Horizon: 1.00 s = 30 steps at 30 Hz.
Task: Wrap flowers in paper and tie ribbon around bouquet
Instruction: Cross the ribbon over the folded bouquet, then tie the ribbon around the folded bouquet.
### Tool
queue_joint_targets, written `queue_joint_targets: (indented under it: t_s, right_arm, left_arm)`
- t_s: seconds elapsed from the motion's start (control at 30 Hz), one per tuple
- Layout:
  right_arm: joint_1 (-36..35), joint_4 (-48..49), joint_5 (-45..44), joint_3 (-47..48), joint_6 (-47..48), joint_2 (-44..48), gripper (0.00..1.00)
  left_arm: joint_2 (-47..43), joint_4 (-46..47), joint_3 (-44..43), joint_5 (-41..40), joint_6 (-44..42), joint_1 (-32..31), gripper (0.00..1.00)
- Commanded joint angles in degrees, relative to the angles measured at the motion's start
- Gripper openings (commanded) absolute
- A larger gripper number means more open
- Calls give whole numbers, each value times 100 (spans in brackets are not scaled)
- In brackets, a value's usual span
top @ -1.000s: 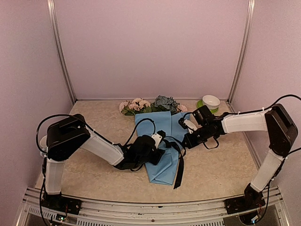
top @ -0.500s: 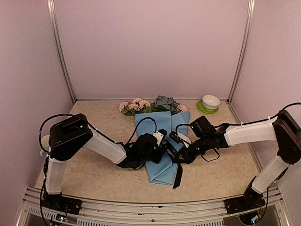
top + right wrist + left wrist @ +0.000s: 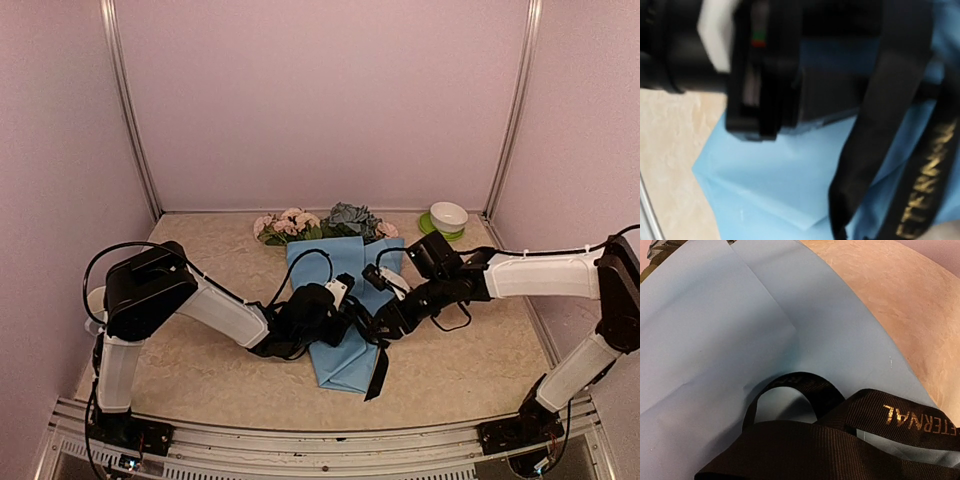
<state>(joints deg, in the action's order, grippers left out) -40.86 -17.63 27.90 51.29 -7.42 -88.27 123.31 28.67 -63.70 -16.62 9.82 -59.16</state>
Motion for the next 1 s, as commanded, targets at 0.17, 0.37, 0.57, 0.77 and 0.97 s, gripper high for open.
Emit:
queue_joint_targets:
  t_s: [0.17, 0.37, 0.57, 0.77, 0.97]
  right_arm:
    - [674, -126, -772, 384, -334, 180, 48]
    - [649, 223, -341, 680, -325, -775, 35]
    - [544, 457, -104, 704, -288, -1222, 46]
    - [422, 444, -54, 686, -222, -1573, 41]
    - [421, 415, -218, 712, -277, -1436, 0]
  left_arm:
    - [112, -37, 48, 68, -26, 53, 46]
    - [102, -62, 51, 73, -18, 53, 46]
    - [100, -69, 66, 66, -10, 53, 46]
    - [137, -95, 34, 70, -36, 53, 46]
    - [137, -106, 32, 78, -39, 53, 46]
